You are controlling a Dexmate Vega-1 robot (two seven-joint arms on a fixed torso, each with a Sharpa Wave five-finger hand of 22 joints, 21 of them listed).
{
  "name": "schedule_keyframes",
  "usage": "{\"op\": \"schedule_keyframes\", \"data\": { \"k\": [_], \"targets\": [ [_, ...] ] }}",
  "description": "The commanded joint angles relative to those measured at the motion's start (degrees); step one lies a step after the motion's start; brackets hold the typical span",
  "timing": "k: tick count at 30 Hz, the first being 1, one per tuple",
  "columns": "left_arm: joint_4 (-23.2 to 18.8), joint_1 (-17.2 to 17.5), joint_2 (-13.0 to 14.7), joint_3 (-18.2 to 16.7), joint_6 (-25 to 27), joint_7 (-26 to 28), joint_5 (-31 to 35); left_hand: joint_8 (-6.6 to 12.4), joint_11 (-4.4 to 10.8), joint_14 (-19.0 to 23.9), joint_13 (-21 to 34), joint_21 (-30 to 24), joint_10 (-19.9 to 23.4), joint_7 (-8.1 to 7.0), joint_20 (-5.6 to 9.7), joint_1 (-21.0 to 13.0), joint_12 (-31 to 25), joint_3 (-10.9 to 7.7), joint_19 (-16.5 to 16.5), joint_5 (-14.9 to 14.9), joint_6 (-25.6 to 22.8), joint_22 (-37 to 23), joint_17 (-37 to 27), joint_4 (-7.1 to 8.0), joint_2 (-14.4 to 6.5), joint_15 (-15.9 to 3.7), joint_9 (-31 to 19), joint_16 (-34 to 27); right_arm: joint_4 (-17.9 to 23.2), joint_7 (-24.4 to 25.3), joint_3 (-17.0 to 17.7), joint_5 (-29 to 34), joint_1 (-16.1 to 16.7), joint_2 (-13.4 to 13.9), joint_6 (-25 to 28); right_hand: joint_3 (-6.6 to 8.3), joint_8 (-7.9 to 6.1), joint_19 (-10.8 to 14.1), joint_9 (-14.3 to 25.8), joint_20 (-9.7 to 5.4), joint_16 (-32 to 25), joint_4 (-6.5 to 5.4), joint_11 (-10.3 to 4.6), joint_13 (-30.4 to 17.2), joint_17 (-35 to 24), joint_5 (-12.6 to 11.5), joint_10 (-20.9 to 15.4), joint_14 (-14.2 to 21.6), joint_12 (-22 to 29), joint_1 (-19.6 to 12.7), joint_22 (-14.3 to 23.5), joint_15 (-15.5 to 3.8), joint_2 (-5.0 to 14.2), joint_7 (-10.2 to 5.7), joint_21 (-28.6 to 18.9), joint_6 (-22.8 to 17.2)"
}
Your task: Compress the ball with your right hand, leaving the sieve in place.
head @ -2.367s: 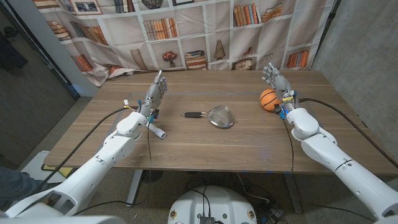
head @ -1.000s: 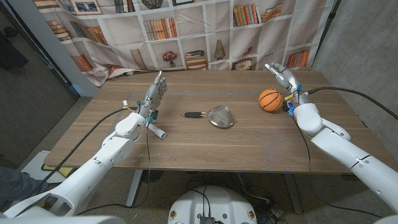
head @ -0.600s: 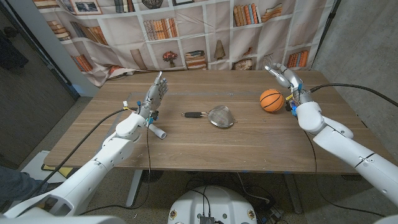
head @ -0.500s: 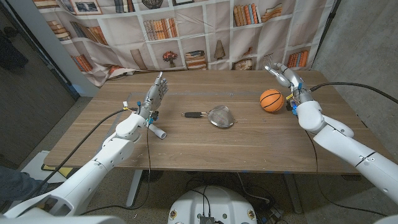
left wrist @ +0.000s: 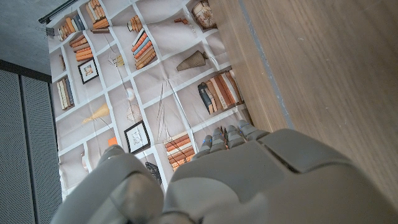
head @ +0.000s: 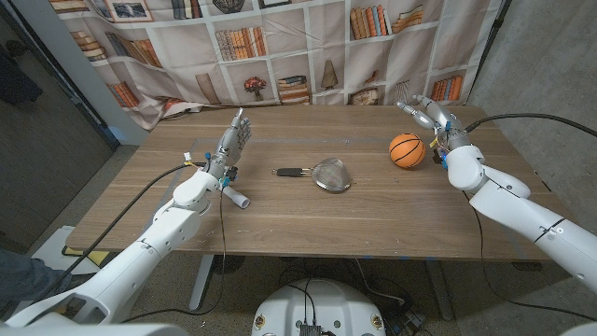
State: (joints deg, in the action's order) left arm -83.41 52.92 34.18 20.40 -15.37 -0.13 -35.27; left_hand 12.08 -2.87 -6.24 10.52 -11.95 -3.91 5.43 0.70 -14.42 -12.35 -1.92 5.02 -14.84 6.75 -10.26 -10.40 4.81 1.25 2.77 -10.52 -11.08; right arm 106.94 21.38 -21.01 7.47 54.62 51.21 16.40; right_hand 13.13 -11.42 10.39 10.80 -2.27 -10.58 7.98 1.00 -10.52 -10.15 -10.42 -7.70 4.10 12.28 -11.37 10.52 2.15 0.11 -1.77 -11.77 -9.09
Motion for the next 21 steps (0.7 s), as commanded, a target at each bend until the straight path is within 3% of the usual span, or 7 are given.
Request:
{"op": "schedule_keyframes", "data": {
  "k": [1, 5, 7, 11, 13, 18, 21],
  "targets": [
    [0.17, -0.01, 0.03, -0.01, 0.04, 0.0, 0.01, 0.14, 0.14, 0.09, 0.26, -0.37, 0.17, 0.01, -0.2, -0.47, -0.19, 0.03, -0.24, 0.15, -0.2, -0.16, -0.12, -0.12, 0.09, 0.05, -0.12, -0.02, 0.62, -2.78, -2.02, 2.05, -2.02, 1.02, 7.91, -0.06, 0.04, 0.63, 0.25, 0.15, -0.06, 0.36, -0.24, -0.24, -0.18, -0.05, 0.06, 0.55, -0.13, -0.77, 0.12, 1.54, -0.17, -0.43, -0.36, 0.02],
    [0.17, 0.0, 0.03, -0.01, 0.13, 0.0, -0.04, 0.11, 0.19, 0.14, 0.26, -0.35, 0.27, 0.0, -0.28, -0.57, -0.18, 0.04, -0.25, 0.18, -0.27, -0.16, -0.12, -0.15, 0.04, 0.05, -0.11, 0.0, 0.82, -4.05, -2.8, 2.11, -2.72, 1.55, 9.19, -0.15, 0.05, 0.59, 0.28, 1.48, -0.02, 0.35, -0.39, -0.25, -0.2, -0.04, 0.0, 0.54, -0.09, -0.84, 0.1, 2.04, -0.35, -0.59, -0.3, 0.06],
    [0.2, 0.02, 0.0, -0.04, 0.09, 0.05, -0.06, 0.1, 0.17, 0.16, 0.26, -0.35, 0.32, -0.03, -0.3, -0.62, -0.18, 0.04, -0.27, 0.2, -0.31, -0.16, -0.12, -0.16, 0.0, 0.05, -0.11, 0.01, 0.88, -4.59, -3.28, 2.31, -3.11, 1.81, 9.79, -0.31, 0.09, 0.6, 0.31, 3.71, 0.03, 0.35, -0.39, -0.27, -0.21, -0.05, 0.07, 0.47, -0.09, -0.93, 0.08, 2.27, -0.67, -0.99, -0.26, 0.23],
    [0.13, 0.03, 0.12, -0.05, 0.15, 0.04, -0.01, 0.08, 0.19, 0.2, 0.26, -0.33, 0.35, -0.06, -0.35, -0.68, -0.17, 0.05, -0.25, 0.22, -0.36, -0.17, -0.12, -0.18, -0.03, 0.03, -0.11, 0.02, 0.96, -5.73, -4.25, 2.66, -3.99, 2.17, 10.98, -0.42, 0.12, 1.63, 0.35, 6.66, -0.11, 0.48, -0.45, -0.31, -0.22, -0.14, 0.44, 0.92, -0.17, -1.38, 0.04, 3.22, -1.08, -1.68, -0.53, 0.5],
    [0.09, 0.02, 0.14, -0.06, 0.26, 0.1, -0.02, 0.07, 0.41, 0.21, 0.26, -0.31, 0.43, -0.08, -0.4, -0.73, -0.18, 0.06, -0.22, 0.24, -0.38, -0.17, -0.13, -0.2, -0.06, 0.02, -0.11, 0.03, 1.08, -6.53, -4.8, 2.84, -4.48, 2.44, 11.59, -0.45, 0.13, 1.81, 0.35, 7.33, -0.08, 0.51, -0.65, -0.32, -0.22, -0.16, 0.52, 0.88, -0.19, -1.48, 0.03, 3.26, -1.19, -1.82, -0.56, 0.58],
    [0.21, -0.07, 0.16, -0.05, 0.2, -0.11, -0.07, 0.04, 0.37, 0.25, 0.27, -0.3, 0.44, -0.08, -0.4, -0.79, -0.15, 0.07, -0.23, 0.26, -0.42, -0.17, -0.13, -0.22, -0.11, 0.05, -0.11, 0.04, 1.42, -8.16, -6.58, 4.08, -5.89, 2.74, 14.33, -0.79, 0.2, 2.03, 0.39, 11.17, 0.18, 0.63, -0.31, -0.38, -0.26, -0.22, 1.34, 0.19, -0.37, -1.9, -0.03, 4.61, -2.12, -1.97, -0.38, 1.13],
    [0.16, -0.09, 0.23, -0.06, 0.2, -0.08, 0.02, 0.01, 0.47, 0.28, 0.27, -0.29, 0.55, -0.09, -0.5, -0.85, -0.17, 0.09, -0.22, 0.29, -0.44, -0.17, -0.13, -0.23, -0.14, 0.04, -0.11, 0.05, 1.49, -9.04, -7.37, 4.51, -6.45, 2.99, 15.48, -0.98, 0.24, 1.92, 0.41, 12.67, 0.36, 0.6, -0.23, -0.4, -0.28, -0.26, 1.8, -0.53, -0.48, -1.94, -0.04, 4.98, -2.51, -2.06, -0.24, 1.37]
  ]
}}
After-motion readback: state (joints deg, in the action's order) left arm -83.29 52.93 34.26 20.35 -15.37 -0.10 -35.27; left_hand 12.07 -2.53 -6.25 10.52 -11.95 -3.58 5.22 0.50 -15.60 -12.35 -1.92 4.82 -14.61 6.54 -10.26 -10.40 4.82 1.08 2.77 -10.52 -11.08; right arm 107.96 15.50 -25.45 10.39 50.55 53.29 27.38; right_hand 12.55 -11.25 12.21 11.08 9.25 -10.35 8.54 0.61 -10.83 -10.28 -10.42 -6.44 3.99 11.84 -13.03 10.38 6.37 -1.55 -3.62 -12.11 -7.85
